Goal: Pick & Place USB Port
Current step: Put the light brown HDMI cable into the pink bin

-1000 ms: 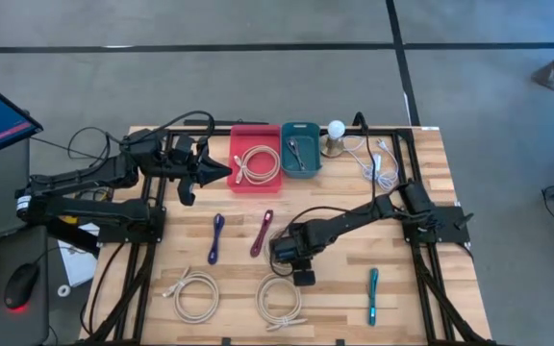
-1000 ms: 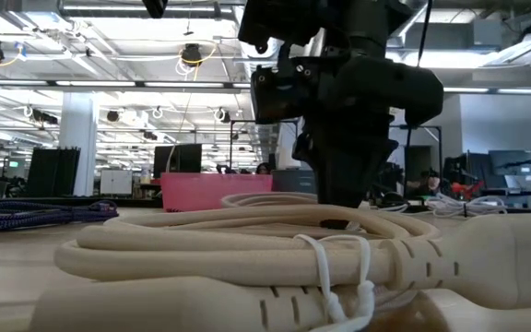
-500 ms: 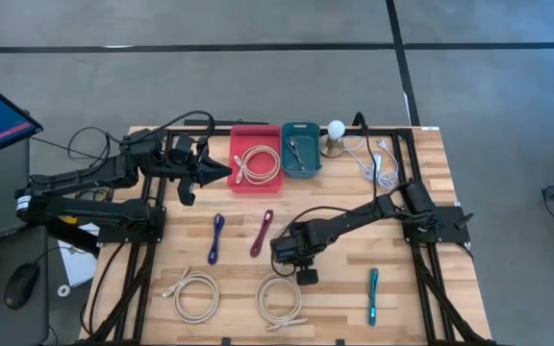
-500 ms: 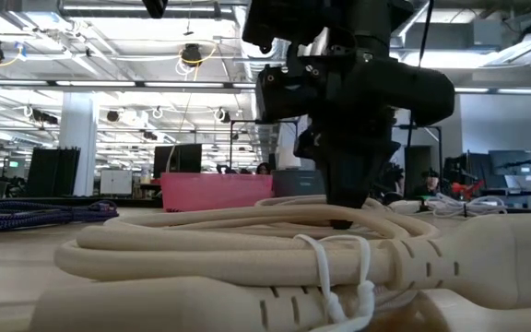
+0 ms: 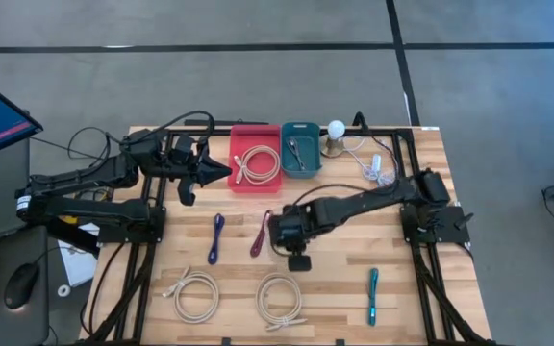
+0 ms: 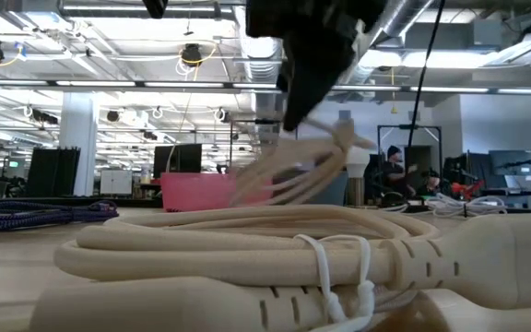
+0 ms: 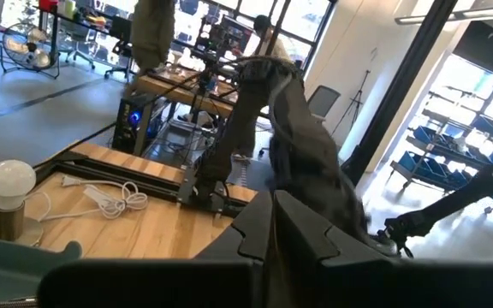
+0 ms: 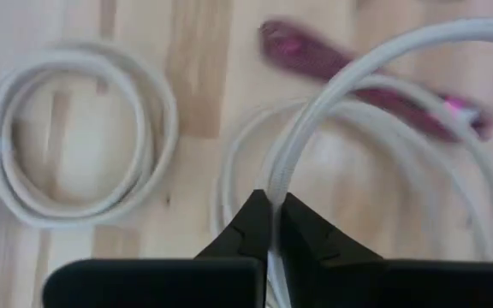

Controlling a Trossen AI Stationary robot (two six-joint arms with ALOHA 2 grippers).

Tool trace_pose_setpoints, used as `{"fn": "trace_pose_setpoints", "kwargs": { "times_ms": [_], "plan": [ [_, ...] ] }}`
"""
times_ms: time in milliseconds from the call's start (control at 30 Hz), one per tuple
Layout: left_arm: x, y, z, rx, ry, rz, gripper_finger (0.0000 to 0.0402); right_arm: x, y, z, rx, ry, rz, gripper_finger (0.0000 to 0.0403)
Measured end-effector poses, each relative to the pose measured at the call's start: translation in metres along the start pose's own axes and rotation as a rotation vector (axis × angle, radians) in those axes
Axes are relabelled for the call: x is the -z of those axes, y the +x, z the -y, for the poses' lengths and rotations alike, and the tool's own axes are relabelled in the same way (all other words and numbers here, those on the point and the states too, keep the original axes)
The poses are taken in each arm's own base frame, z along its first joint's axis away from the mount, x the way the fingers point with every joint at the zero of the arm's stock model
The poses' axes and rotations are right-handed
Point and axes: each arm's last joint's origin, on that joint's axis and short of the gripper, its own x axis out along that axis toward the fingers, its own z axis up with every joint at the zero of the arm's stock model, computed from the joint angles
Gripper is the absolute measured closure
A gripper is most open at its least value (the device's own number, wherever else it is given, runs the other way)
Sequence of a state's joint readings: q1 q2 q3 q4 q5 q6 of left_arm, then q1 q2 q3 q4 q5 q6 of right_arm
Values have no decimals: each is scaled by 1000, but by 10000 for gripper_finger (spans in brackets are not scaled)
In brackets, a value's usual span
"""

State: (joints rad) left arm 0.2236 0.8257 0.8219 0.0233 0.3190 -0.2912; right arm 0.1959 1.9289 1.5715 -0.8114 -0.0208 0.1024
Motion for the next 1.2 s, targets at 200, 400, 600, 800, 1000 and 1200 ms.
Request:
{"fn": "trace_pose_setpoints", "kwargs": {
  "times_ms": [200,400,600,800,1000,1200],
  "plan": [
    [0,0,0,0,3,0,385,-9,-46,19,76,44,142,400],
    [0,0,0,0,3,0,385,-16,-83,37,142,84,287,400],
    [0,0,0,0,3,0,385,-25,-104,58,201,70,434,400],
    [0,0,0,0,3,0,385,-34,-104,86,242,119,519,400],
    [0,0,0,0,3,0,385,-36,-92,120,288,182,528,400],
    [0,0,0,-1,3,2,385,-39,-63,150,316,229,514,400]
  ]
}}
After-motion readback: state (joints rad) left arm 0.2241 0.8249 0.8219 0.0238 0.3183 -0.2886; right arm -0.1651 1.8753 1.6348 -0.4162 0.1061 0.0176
